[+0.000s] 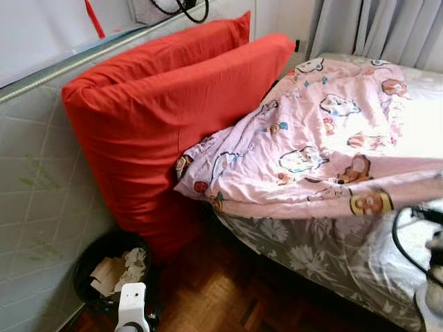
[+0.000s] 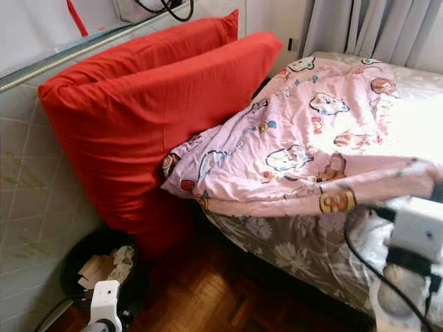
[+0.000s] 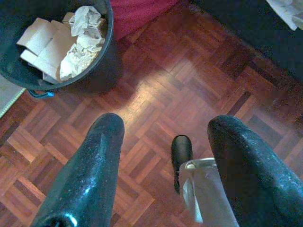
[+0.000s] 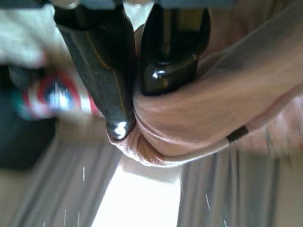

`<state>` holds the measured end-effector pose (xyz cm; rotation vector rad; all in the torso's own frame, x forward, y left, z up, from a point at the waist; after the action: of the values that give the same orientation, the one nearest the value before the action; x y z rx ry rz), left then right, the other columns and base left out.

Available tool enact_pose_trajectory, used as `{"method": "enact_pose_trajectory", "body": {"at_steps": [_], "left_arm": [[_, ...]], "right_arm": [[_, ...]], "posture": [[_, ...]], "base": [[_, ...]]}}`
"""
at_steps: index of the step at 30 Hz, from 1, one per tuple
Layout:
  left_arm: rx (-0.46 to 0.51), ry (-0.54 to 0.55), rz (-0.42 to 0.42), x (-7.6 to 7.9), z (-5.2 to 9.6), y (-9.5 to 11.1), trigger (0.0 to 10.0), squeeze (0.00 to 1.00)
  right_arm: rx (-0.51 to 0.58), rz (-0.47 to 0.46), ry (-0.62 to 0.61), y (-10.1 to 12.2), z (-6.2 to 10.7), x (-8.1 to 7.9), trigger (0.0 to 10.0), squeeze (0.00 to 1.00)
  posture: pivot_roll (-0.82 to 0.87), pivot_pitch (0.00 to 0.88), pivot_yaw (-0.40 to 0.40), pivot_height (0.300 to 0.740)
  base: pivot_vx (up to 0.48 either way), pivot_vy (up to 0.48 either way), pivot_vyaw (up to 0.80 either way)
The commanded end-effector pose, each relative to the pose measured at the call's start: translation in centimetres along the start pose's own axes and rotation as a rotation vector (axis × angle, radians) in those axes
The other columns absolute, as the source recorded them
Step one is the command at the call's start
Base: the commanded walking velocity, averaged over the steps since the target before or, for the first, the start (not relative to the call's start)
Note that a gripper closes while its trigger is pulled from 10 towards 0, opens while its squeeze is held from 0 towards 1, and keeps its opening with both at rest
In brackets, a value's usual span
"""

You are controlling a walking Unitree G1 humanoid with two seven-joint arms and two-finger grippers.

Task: Clean up the room

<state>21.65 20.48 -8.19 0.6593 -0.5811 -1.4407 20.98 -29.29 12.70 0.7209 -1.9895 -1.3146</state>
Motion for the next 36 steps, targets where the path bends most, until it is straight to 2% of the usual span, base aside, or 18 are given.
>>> {"method": "enact_pose_trajectory", "body": {"at_steps": [1,3,5,11,15,18,20,28,36], "left_arm": [[-0.012,0.005,0.005,-0.3,0.1,-0.3,10.0,0.0],[-0.012,0.003,0.003,-0.3,0.1,-0.3,10.0,0.0],[-0.012,-0.003,0.001,-0.2,0.1,-0.3,10.0,0.0],[-0.007,-0.011,-0.006,0.0,0.0,-0.1,10.0,0.0],[-0.004,-0.016,-0.008,0.1,0.0,-0.1,10.0,0.0],[-0.004,-0.019,-0.008,0.2,0.0,-0.1,10.0,0.0],[-0.004,-0.021,-0.007,0.2,0.0,-0.1,10.0,0.0],[-0.008,-0.026,-0.006,0.3,0.0,-0.3,10.0,0.0],[-0.008,-0.029,-0.008,0.2,0.1,-0.4,10.0,0.0]], "right_arm": [[-0.034,-0.012,-0.024,-0.6,0.1,0.5,10.0,0.0],[-0.123,-0.011,-0.038,-2.4,1.1,0.9,10.0,0.0],[-0.304,-0.023,-0.037,-5.9,3.1,1.2,10.0,0.0],[-0.534,0.015,-0.058,-10.7,6.0,2.0,10.0,0.0],[-0.701,0.046,0.014,-14.2,8.4,1.4,10.0,0.0],[-0.793,0.061,0.021,-15.7,9.7,1.5,10.0,0.0],[-0.812,0.081,0.01,-16.1,10.1,1.7,10.0,0.0],[-0.983,0.07,-0.037,-18.7,13.0,2.6,10.0,0.0],[-1.047,0.092,-0.01,-19.5,14.2,3.0,10.0,0.0]], "posture": [[0.04,0.072,0.063,0.74],[0.04,0.072,0.062,0.74],[0.04,0.071,0.061,0.74],[0.04,0.071,0.058,0.74],[0.04,0.07,0.056,0.74],[0.04,0.069,0.055,0.74],[0.04,0.069,0.055,0.74],[0.05,0.07,0.053,0.74],[0.05,0.073,0.054,0.74]], "base": [[0.0,0.0,0.0],[0.0,0.0,0.0],[0.0,0.0,0.0],[0.0,0.0,0.0],[0.0,0.0,0.0],[0.0,0.0,0.0],[0.0,0.0,0.0],[0.0,0.0,0.0],[0.0,0.0,0.0]]}}
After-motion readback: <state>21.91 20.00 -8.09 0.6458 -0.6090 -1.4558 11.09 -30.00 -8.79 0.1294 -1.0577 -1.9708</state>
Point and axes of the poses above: a point about 5 cm out from each wrist's last joint towards the gripper, its own z axis pointing back from the gripper into the wrist, its own y axis along the axis of the wrist's last joint, x = y × z, the point moved 2 cm from there along -z, pointing out of the wrist towards the gripper, and after that the axes turned 3 degrees about -z, right-handed, at the moved point
